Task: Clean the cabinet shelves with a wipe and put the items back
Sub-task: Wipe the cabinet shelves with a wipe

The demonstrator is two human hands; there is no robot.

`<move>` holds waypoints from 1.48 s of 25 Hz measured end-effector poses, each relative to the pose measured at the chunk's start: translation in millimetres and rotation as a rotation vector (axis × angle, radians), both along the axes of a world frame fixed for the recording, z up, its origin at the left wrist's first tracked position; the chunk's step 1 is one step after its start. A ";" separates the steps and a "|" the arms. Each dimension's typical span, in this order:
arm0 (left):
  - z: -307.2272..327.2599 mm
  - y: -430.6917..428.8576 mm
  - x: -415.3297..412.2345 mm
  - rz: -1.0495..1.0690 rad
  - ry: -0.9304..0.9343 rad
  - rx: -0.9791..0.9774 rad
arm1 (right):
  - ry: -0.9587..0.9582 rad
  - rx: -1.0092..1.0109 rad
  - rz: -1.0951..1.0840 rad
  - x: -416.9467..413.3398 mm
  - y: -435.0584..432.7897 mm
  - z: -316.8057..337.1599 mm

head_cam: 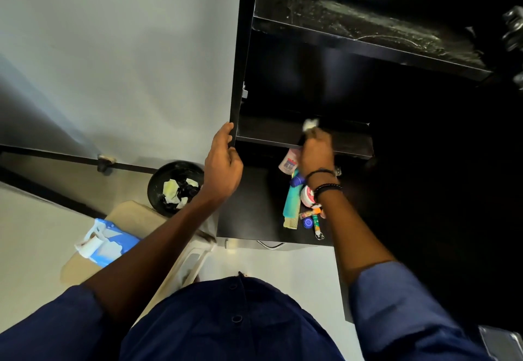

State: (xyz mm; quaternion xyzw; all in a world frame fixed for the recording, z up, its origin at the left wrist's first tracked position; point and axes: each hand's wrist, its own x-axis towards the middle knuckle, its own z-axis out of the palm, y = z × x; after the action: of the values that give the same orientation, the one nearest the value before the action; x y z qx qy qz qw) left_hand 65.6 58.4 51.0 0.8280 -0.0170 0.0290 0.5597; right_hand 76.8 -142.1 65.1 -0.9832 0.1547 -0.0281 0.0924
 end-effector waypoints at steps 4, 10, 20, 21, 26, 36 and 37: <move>2.5 -1.4 -0.6 -0.013 -0.049 0.003 | -0.030 0.122 0.390 -1.5 87.0 -12.3; 5.8 6.7 4.8 -0.014 -0.025 0.006 | 0.030 -0.194 -0.123 -13.2 -54.3 0.2; 9.5 8.3 2.0 -0.080 0.002 -0.027 | -0.084 0.170 0.002 42.3 -5.0 7.3; 9.9 7.5 1.1 -0.092 -0.004 -0.030 | -0.104 0.212 0.120 47.8 19.7 5.9; 7.8 14.2 2.7 -0.133 -0.024 -0.020 | -0.135 0.258 0.327 48.8 96.7 11.0; 10.2 -10.6 -6.3 -0.120 0.001 0.124 | -0.058 -0.071 -0.342 -25.2 -85.5 10.0; 11.8 -14.8 -7.6 -0.098 0.018 0.130 | -0.035 -0.060 -0.343 -23.5 -86.8 13.5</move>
State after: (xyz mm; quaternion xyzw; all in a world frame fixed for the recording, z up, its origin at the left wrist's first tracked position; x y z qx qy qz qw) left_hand 58.0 43.6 62.8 0.8610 -0.0543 -0.0070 0.5057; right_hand 53.3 -229.0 78.6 -0.9442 0.3175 -0.0649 0.0595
